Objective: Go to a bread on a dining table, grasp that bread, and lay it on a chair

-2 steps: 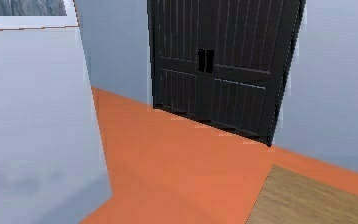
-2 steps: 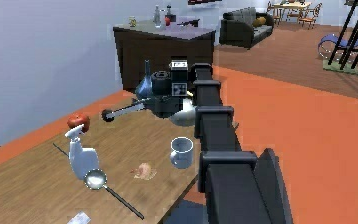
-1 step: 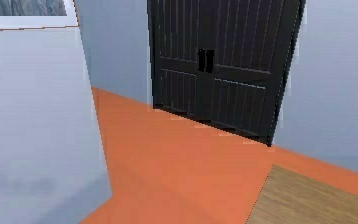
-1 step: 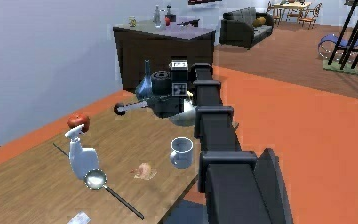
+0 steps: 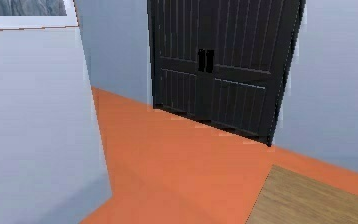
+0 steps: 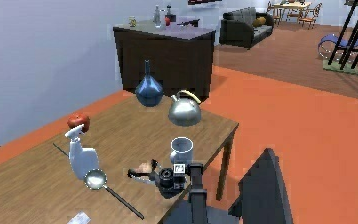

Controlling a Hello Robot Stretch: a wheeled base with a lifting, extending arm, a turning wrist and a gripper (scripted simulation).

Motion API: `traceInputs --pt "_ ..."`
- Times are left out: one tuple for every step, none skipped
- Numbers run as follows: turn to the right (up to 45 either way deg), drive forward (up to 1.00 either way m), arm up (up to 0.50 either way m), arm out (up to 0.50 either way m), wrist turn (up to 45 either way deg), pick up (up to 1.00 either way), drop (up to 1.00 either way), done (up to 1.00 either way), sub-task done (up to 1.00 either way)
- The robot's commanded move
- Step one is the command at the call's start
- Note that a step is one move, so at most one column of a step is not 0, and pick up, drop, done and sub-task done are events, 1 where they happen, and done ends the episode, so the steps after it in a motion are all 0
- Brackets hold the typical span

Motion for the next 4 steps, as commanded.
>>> traceInputs --pt "0.0 0.00 0.00 0.00 0.0 1.00 0.00 0.00 0.00" --pt "0.0 0.00 0.10 0.00 0.0 0.00 0.00 0.00 0.00" --pt "0.0 0.00 0.22 0.00 0.0 0.00 0.00 0.00 0.00" --pt "0.0 0.00 0.00 0.00 -45.0 0.00 0.00 0.00 0.00"
